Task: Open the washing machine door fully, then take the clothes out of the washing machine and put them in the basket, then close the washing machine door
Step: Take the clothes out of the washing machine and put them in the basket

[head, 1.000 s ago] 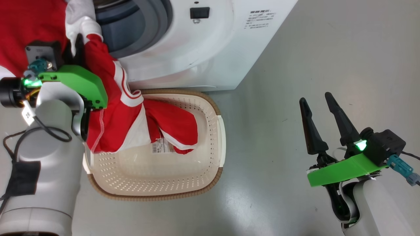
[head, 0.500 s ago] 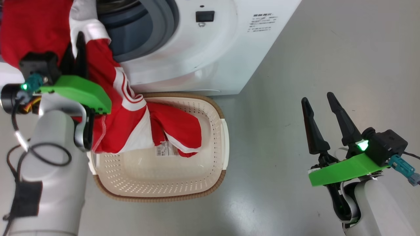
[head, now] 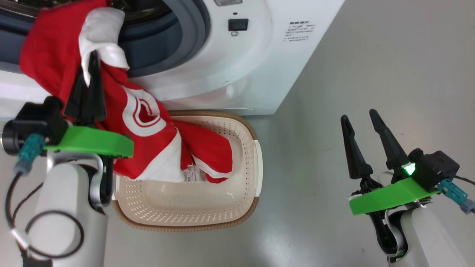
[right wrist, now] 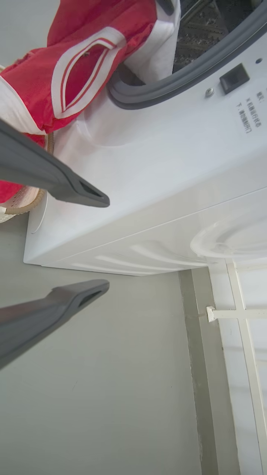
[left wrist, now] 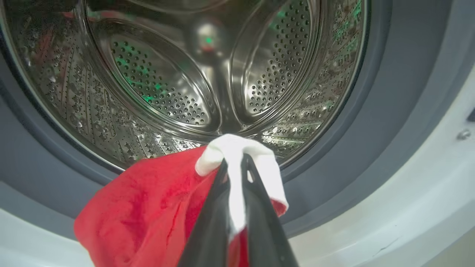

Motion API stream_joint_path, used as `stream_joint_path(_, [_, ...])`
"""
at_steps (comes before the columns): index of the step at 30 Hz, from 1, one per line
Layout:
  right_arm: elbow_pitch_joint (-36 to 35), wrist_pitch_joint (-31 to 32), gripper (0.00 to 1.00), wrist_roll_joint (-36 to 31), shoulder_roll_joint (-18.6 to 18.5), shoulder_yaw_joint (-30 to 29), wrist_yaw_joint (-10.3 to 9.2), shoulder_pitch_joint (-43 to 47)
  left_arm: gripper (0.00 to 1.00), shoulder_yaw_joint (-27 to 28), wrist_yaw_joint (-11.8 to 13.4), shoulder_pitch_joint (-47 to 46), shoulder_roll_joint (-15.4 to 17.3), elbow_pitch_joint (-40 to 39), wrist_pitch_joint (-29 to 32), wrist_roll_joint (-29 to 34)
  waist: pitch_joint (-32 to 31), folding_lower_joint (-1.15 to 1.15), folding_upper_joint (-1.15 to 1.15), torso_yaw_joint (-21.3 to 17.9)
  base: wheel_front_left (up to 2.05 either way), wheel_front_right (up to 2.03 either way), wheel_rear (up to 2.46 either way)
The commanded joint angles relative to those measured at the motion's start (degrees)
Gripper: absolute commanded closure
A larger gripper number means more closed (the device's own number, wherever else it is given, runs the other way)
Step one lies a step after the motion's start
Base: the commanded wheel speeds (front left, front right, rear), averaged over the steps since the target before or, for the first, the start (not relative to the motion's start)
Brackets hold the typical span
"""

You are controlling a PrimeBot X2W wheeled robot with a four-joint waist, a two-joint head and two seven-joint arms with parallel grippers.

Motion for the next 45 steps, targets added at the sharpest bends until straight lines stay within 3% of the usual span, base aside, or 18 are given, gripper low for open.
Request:
stream_joint_path(1, [-1.1,-0.4,0.0,-0.3,0.1,1.3,0.35,1.6,1.0,1.8,0.5,2.3,1.3,-4.5,-0.7,0.0,-0.4,0.0,0.0,0.1,0.0,0.0,0.0])
stream_joint_path(12, [-1.1,-0.4,0.0,-0.3,0.1,1.7,0.35,2.2,1.0,-0.2,1.7,12.3,0.2,-16.1,2.6,-0.8,-1.1,0.0,0.0,-0.3,0.0,0.0,0.0])
stream_joint_path(21, [-1.2,-0.4,0.0,-0.3,0.1,1.8,0.35,2.1,1.0,-3.3,0.8,19.0,-0.6,-14.1,5.9,-3.3,-0.6,0.0,0.0,-0.7,0.0,0.0,0.0])
stream_joint_path(28, [-1.4,-0.4,0.0,-0.3,0.1,2.0,0.35,1.1,1.0,-5.7,-0.4,16.0,-0.8,-0.5,4.7,-4.2,1.2,0.0,0.0,-1.0,0.0,0.0,0.0])
stream_joint_path(40, [-1.9,-0.4,0.0,0.5,0.1,2.1,0.35,-0.8,1.0,-9.6,-2.6,2.9,-0.2,26.4,-0.2,-1.1,5.6,0.0,0.0,-2.8,0.0,0.0,0.0])
stream_joint_path(45, [-2.2,-0.4,0.0,1.0,0.1,2.5,0.35,-1.7,1.0,-10.5,-3.6,-2.1,0.1,33.6,-0.6,-0.8,7.3,0.0,0.0,-3.6,0.0,0.0,0.0])
